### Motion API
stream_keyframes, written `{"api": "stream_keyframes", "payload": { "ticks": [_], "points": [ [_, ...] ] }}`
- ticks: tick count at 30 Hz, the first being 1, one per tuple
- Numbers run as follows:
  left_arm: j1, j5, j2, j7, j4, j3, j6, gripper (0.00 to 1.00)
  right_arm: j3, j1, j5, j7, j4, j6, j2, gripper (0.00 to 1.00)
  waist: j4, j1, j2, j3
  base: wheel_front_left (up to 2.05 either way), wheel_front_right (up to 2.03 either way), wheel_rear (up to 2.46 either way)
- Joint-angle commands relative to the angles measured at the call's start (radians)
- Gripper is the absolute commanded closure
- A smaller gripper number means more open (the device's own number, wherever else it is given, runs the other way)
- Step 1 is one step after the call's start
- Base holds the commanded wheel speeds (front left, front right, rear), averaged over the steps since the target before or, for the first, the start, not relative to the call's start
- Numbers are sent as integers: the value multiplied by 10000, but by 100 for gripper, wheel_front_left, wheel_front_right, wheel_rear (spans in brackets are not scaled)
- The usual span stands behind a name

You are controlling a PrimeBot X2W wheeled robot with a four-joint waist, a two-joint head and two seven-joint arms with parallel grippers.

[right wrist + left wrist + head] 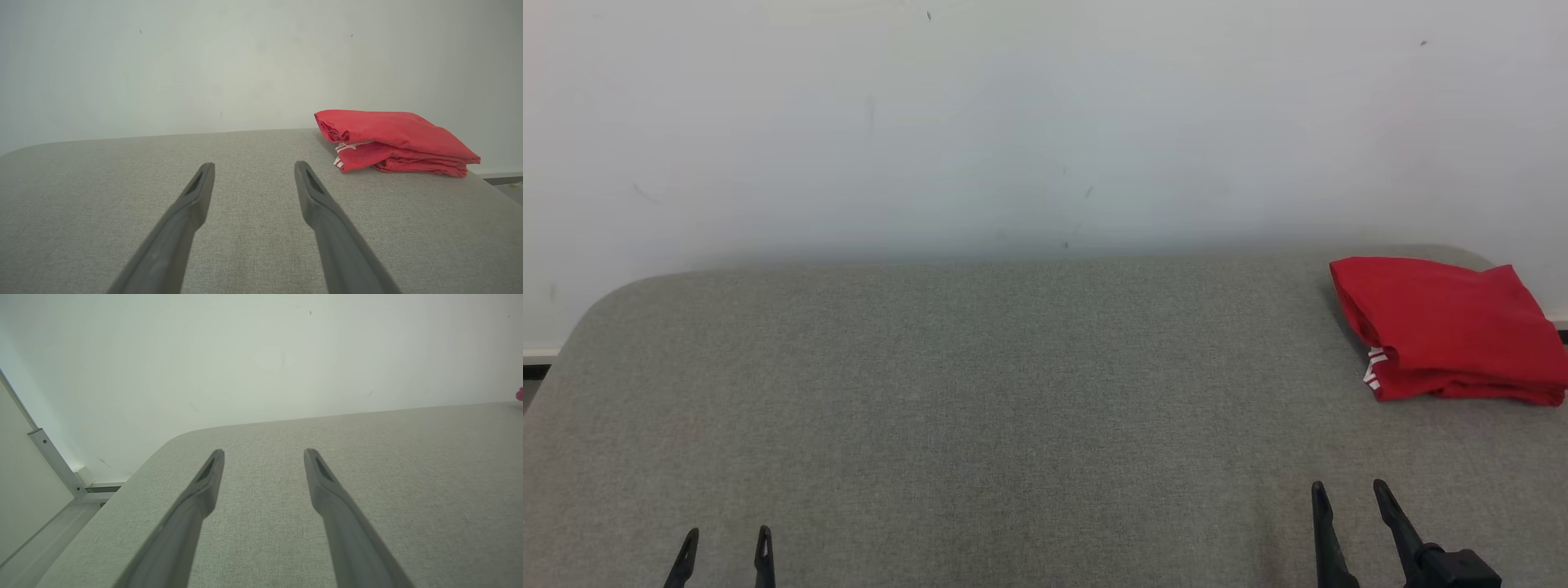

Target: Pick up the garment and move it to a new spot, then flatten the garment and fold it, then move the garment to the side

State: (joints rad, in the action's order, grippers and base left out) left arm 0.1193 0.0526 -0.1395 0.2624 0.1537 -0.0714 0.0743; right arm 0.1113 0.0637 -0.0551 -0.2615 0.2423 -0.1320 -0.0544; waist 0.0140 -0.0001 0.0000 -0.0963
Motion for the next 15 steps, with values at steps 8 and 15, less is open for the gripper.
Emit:
{"api": "stream_keyframes", "payload": {
  "ticks": [8,15],
  "points": [
    [5,-41,-105,32,58,-10,-124,0,28,128,33,-44,14,32,54,0,-4,1,0,26,0,0,0],
    [-20,-8,-126,32,56,29,-177,0,83,123,45,-45,18,32,57,0,25,1,0,47,0,0,0]
  ]
}}
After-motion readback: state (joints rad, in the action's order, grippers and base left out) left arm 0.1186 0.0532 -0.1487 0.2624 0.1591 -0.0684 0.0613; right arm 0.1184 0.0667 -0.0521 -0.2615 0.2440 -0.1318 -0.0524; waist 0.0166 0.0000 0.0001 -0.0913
